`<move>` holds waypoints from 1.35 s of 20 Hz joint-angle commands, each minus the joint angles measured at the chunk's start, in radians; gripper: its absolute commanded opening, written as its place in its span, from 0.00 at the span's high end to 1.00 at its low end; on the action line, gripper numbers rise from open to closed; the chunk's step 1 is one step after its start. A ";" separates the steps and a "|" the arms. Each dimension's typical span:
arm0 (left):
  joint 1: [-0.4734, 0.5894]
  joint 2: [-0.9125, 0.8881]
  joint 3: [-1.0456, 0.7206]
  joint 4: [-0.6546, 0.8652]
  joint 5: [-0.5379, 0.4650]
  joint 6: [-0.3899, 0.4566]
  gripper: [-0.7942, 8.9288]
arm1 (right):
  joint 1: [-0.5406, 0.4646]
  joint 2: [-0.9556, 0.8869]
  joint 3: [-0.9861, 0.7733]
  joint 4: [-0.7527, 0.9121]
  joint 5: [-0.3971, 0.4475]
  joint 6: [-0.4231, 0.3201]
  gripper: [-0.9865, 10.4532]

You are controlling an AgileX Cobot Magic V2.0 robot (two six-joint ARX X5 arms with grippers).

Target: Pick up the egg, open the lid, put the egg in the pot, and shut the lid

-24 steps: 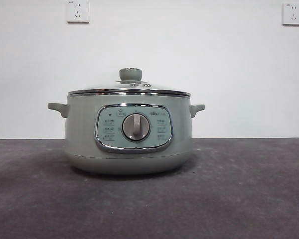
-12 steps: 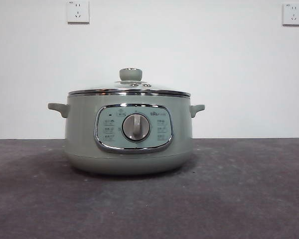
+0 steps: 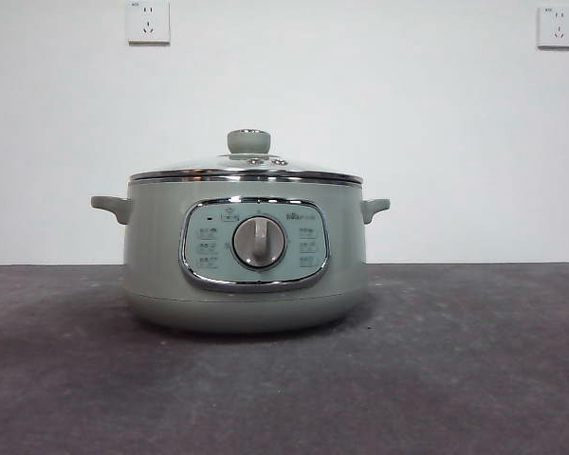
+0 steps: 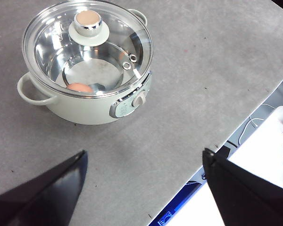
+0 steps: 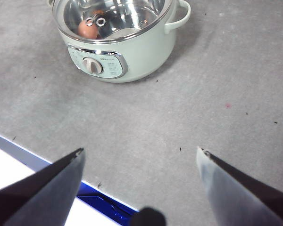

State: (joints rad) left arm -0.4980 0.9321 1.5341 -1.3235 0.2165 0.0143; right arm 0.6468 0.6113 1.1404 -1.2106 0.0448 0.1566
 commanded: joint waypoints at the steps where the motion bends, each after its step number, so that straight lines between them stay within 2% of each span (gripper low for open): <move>1: -0.003 -0.001 -0.004 0.004 0.000 -0.006 0.56 | 0.002 0.000 -0.008 0.005 0.000 -0.006 0.60; 3: -0.003 -0.001 -0.004 0.004 0.000 -0.003 0.82 | 0.002 0.000 -0.008 -0.004 0.000 -0.006 0.83; 4: -0.003 -0.001 -0.004 0.004 0.000 0.002 0.93 | 0.002 0.000 -0.008 -0.007 0.000 -0.006 0.91; 8: -0.003 -0.001 -0.004 0.004 -0.001 0.016 0.92 | 0.002 0.000 -0.008 -0.017 0.001 -0.001 0.92; 10: -0.003 0.003 -0.004 0.004 -0.001 0.016 0.92 | 0.002 0.000 -0.008 -0.019 0.001 0.043 0.91; 22: -0.003 0.081 -0.004 0.004 -0.001 0.016 0.92 | 0.002 0.000 -0.008 -0.019 0.001 0.042 0.91; 24: -0.003 0.109 0.005 0.004 -0.030 0.059 0.92 | 0.002 0.000 -0.008 -0.019 0.001 0.042 0.91; 27: 0.006 0.127 0.005 0.054 -0.042 0.039 0.92 | 0.002 0.000 -0.008 -0.019 0.001 0.042 0.91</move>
State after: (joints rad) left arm -0.4965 1.0657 1.5349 -1.2770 0.1726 0.0456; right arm 0.6468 0.6113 1.1404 -1.2331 0.0452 0.1879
